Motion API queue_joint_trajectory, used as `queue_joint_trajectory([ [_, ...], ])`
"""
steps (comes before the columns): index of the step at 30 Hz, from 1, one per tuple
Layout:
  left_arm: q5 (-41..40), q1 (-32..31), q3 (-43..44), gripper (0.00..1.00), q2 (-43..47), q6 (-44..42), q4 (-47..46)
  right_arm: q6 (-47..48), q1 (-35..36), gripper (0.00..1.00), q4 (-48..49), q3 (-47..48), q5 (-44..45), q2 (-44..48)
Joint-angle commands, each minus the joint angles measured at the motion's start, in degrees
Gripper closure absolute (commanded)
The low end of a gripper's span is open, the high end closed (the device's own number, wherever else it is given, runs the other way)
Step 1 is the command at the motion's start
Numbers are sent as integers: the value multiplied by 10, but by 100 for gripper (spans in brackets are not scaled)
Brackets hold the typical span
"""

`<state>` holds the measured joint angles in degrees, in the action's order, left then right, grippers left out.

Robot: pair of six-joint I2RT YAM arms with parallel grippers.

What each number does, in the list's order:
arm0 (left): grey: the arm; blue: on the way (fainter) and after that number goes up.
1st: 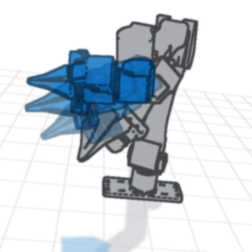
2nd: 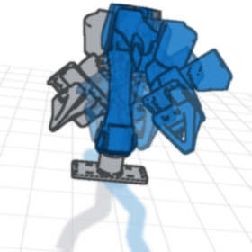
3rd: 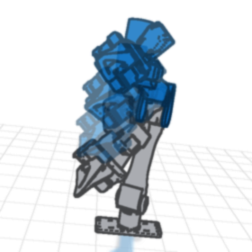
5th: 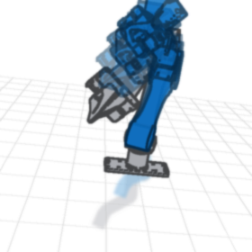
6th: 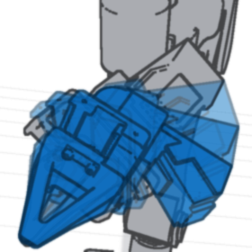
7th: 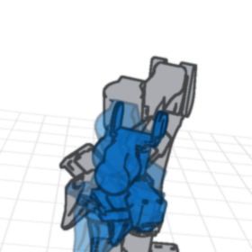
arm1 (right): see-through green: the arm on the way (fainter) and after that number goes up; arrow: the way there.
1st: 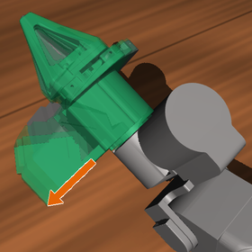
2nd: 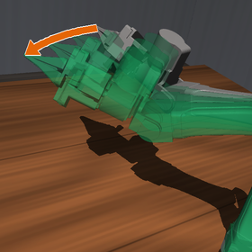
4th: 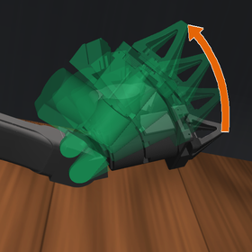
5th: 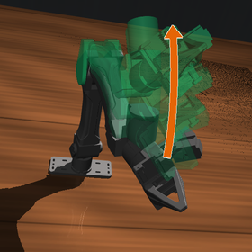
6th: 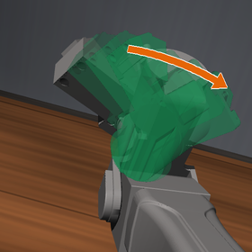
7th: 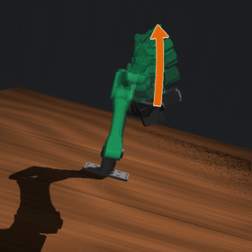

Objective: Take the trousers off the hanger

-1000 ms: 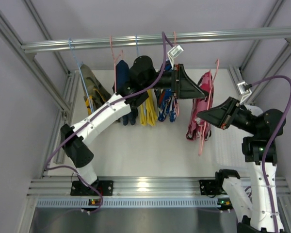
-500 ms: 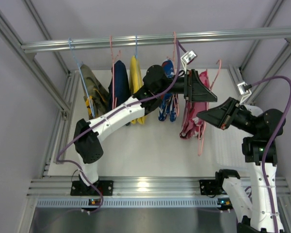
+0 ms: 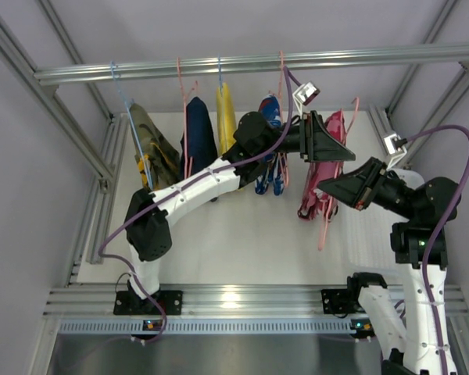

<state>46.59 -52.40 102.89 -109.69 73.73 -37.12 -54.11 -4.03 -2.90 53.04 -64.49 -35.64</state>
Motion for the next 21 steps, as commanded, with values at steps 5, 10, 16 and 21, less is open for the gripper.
queue_joint_trajectory([
  [5,-21,-16,6,55,-11,9,-52,52,-4,100,70,22,5,13],
  [10,-25,-17,15,79,-18,4,-49,62,-4,100,62,21,1,13],
  [16,-16,-7,50,100,0,-18,-8,137,-4,62,-67,34,37,19],
  [21,-4,34,77,100,23,-39,42,231,-4,32,-176,27,184,96],
])
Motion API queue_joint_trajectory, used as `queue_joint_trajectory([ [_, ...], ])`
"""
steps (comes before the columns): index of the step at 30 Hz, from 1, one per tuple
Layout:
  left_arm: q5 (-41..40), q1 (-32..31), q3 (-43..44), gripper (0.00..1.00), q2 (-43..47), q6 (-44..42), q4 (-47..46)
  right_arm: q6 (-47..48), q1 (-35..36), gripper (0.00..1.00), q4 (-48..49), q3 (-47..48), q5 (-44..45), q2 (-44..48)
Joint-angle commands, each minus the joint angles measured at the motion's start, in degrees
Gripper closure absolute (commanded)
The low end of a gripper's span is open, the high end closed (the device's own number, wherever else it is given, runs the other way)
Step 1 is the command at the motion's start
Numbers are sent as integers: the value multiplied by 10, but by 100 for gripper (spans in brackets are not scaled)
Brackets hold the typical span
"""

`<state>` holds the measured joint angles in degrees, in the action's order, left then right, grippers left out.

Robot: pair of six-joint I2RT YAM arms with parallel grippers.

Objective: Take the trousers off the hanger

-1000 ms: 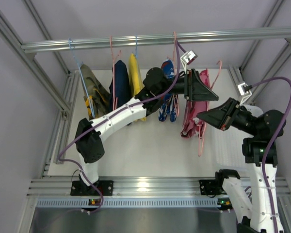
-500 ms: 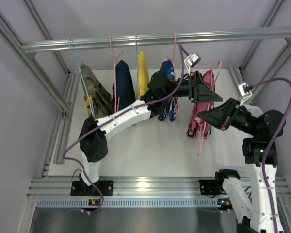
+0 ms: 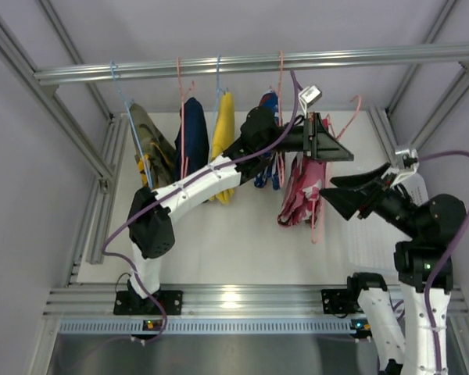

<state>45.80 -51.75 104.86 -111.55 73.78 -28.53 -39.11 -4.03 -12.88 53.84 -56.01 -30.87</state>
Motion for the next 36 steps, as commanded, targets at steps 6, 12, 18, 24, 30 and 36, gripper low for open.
queue_joint_trajectory([
  [6,27,38,68,100,41,-19,-68,126,-4,9,-162,9,346,146],
  [12,18,38,108,100,26,20,-113,212,-4,11,-162,-70,283,189],
  [18,-6,36,174,100,-1,24,-101,296,-4,11,-115,-142,242,211],
  [24,-15,31,213,100,-24,9,-79,279,-4,1,-26,-172,115,202],
  [30,-23,18,220,100,-33,4,-76,240,-4,1,58,-186,122,171],
  [36,-26,7,230,100,-41,-7,-67,229,-4,1,124,-204,135,117],
])
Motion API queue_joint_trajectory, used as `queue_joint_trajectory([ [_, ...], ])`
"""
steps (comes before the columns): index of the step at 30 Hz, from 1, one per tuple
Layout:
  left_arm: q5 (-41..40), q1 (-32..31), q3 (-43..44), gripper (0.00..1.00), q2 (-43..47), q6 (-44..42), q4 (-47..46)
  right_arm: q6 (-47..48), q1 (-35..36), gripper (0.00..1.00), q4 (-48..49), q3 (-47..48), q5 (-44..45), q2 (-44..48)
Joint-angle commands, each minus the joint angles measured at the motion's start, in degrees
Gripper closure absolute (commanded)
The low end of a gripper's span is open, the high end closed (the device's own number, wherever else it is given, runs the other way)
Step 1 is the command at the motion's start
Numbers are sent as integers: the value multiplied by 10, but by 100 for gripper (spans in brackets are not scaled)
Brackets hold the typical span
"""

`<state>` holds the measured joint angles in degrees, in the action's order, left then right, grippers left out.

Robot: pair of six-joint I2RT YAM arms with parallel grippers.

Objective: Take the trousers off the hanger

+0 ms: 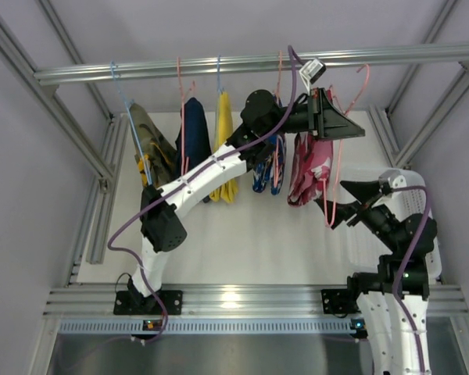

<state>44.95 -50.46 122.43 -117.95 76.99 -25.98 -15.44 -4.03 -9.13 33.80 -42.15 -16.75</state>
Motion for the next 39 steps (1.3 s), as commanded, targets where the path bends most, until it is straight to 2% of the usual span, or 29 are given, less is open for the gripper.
queue_joint_trajectory([
  [1,-20,-8,55,100,20,-43,-90,-6,-4,0,103,-2,0,-38],
  [6,-21,-17,65,100,18,-47,-88,10,-4,1,111,-2,48,-57],
  [13,-22,-25,65,100,18,-44,-83,15,-4,10,142,-8,138,-61],
  [20,-24,-29,62,100,20,-38,-81,29,-4,14,189,-14,189,-60],
  [27,-26,-39,58,100,14,-27,-87,26,4,9,263,-19,158,-104],
  [30,-28,-41,60,100,10,-26,-88,29,14,8,289,-12,118,-144],
  [35,-28,-38,68,100,13,-34,-96,53,23,7,257,-10,90,-136],
  [39,-29,-28,81,100,13,-40,-87,101,23,3,187,-10,85,-74],
])
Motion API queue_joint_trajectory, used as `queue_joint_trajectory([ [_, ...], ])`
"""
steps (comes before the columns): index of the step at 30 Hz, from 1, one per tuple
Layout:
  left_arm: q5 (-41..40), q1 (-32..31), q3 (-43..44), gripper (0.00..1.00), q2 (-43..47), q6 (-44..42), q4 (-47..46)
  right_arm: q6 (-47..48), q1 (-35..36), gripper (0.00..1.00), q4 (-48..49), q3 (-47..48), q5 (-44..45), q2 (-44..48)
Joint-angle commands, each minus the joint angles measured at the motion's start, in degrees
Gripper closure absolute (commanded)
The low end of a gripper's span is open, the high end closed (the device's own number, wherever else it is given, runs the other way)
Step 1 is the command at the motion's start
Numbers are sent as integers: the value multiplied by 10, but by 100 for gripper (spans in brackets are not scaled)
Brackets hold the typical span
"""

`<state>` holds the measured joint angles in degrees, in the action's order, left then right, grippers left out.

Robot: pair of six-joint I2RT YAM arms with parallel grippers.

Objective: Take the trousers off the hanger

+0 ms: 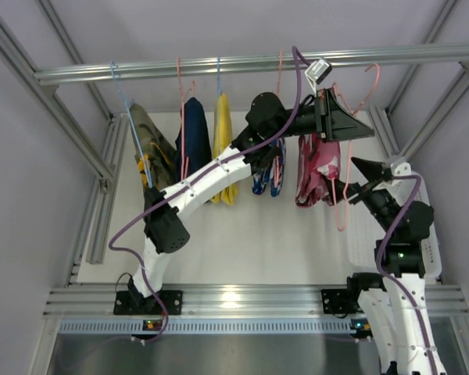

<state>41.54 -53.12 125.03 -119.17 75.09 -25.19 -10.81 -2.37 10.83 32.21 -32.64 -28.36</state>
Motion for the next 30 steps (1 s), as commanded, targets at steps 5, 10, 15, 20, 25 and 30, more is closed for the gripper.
queue_joint_trajectory([
  [5,12,11,74,100,23,-21,-98,99,6,0,-140,6,33,117],
  [10,16,29,84,100,30,-14,-108,88,5,1,-193,2,79,203],
  [15,13,36,83,100,34,-5,-114,135,6,1,-261,18,36,222],
  [20,9,36,91,100,32,-1,-115,173,6,4,-284,8,27,190],
  [25,4,36,98,100,41,1,-113,189,6,3,-235,-24,50,137],
  [30,2,36,100,100,45,1,-108,126,6,0,-103,-62,-37,106],
])
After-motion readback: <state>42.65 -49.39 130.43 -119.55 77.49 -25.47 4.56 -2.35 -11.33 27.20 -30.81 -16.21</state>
